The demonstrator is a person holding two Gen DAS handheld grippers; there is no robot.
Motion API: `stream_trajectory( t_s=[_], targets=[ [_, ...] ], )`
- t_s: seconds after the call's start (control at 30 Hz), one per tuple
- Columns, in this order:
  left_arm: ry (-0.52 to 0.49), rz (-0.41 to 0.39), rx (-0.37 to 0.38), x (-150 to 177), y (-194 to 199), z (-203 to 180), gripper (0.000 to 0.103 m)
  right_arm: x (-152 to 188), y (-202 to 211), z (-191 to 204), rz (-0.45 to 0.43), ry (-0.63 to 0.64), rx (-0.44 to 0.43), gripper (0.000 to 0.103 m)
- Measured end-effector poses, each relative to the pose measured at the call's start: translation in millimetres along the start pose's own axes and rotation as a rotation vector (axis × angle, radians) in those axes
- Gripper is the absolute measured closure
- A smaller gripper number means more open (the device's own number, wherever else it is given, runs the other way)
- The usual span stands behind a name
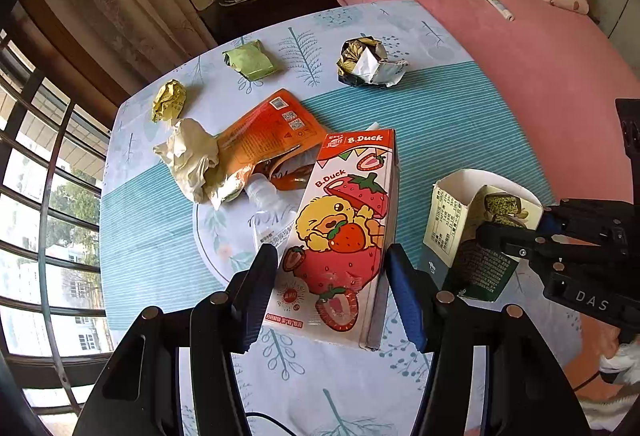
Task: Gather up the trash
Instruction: 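Carry the B.Duck carton and green carton in both tools over the bin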
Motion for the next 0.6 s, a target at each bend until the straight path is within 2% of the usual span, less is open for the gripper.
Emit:
stream_trajectory(
  t_s=[0.2,0.33,0.47,0.6],
  targets=[
    [0.007,-0.088,0.039,52,51,-2,0.048,38,26,35,-0.029,0.019,0.032,0.085],
    [-0.018,-0.142,0.066,101,82,-1,0.048,75,46,66,-0.069,0.021,0.066,0.085],
    [-0.047,-0.184,0.090,158,105,6,0.048,126,58,102,-0.104,-0.010,0.108,0.085],
    [-0.041,-0.221,0.115,216,126,17,0.048,190,64,137,-0.112,-0.059,0.144,0.085]
  ],
)
Point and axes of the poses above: each gripper's, at about its wrist camera, not at the fingertips, and y roughly against the way its jaws point, z to its left, x to its underside, the point moved 7 cm from there along -y, roughly the way its jaws point, and after that the axes turned 4 degrees about z, right-handed, at the moved point
